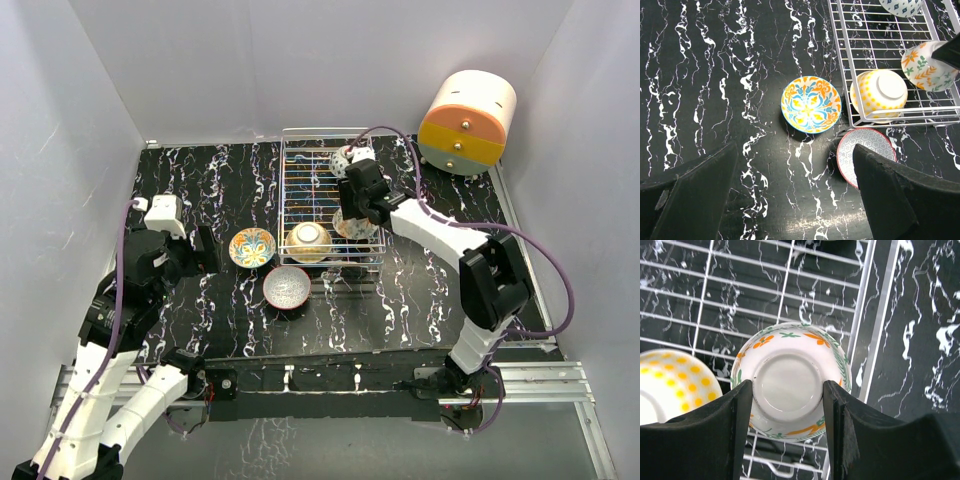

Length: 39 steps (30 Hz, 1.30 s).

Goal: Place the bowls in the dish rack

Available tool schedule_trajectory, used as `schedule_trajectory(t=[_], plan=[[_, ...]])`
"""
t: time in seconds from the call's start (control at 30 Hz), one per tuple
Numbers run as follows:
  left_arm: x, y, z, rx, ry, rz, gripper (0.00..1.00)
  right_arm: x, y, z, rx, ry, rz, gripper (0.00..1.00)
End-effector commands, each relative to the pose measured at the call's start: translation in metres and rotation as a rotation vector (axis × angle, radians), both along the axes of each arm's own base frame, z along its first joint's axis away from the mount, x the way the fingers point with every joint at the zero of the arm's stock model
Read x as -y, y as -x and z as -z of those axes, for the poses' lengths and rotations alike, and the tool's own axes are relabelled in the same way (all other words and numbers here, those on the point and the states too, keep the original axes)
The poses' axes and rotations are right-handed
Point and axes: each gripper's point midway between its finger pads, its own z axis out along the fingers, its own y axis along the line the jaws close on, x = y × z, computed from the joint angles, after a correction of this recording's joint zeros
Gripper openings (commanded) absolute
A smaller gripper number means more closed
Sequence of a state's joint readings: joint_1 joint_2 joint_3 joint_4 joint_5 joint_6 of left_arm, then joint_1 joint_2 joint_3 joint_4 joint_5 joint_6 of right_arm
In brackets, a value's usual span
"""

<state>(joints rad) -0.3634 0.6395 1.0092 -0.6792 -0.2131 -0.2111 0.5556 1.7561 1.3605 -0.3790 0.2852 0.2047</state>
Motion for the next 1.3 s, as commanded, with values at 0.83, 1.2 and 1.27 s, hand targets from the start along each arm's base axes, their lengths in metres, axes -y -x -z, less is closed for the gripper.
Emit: schedule_trajectory(t=[0.83,1.2,1.27], plan=[[0.005,0.002,0.003,0.002,0.028,0.017,0.97,-0.009,0.053,-0.003,-0.036,-0.174,-0.093,0.34],[0.005,0.002,0.005,-0.003,0.030,0.015,0.97,-0.003,0.051,-0.030,0.015,-0.157,-0.083,0.60],[0.006,0.001,0.005,-0.001,0.031,0.015,0.97,-0.004,0.048,-0.039,0.033,-0.153,-0.081,0.62]])
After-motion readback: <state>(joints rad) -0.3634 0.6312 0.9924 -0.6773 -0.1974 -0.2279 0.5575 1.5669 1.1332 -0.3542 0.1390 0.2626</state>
